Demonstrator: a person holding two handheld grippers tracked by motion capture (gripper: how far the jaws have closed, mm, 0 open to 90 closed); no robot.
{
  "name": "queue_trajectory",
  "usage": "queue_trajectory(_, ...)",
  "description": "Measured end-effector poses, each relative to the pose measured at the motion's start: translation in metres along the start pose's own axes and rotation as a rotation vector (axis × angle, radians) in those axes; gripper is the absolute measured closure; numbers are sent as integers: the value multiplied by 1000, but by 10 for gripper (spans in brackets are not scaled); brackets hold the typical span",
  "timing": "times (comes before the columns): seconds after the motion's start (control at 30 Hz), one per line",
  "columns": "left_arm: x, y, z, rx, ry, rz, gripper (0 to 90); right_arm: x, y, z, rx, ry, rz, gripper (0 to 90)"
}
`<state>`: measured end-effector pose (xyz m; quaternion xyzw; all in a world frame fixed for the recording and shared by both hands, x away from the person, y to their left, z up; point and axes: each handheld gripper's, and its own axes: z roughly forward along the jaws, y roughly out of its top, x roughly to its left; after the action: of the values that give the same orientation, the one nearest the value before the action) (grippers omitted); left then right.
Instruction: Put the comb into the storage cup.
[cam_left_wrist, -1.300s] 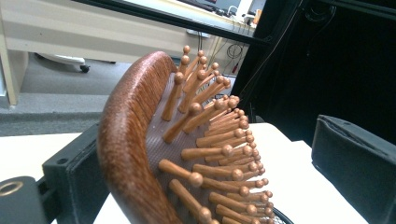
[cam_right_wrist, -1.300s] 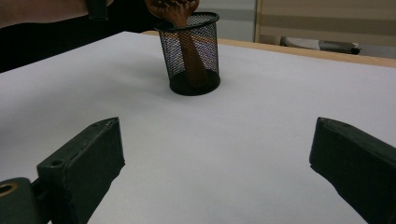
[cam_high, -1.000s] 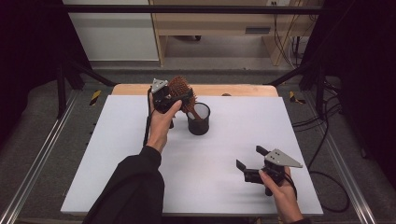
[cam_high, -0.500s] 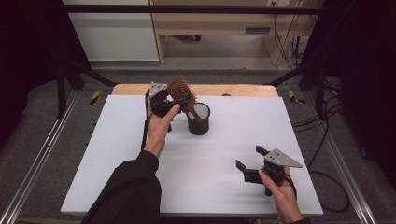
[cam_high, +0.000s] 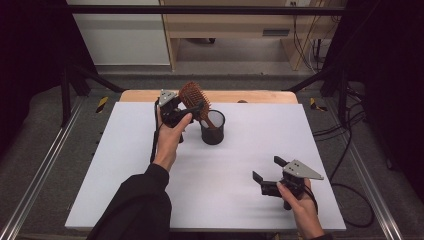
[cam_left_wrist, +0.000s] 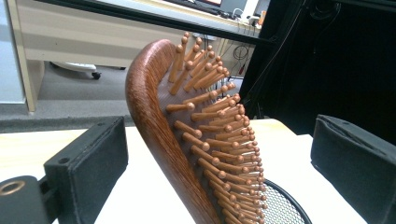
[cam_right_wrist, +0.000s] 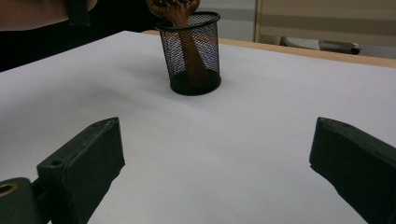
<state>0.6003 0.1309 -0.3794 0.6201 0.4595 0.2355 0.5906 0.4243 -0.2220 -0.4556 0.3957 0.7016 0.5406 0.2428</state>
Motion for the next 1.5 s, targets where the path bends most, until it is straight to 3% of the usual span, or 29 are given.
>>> queue_trajectory(0.77, 1, -2, -15, 1, 20, 7, 43, 1, 0, 0, 2, 3, -3, 39)
queue_trajectory(1.5, -5, -1, -38, -4, -10, 14, 22, 1, 2, 1, -1, 23, 24, 35)
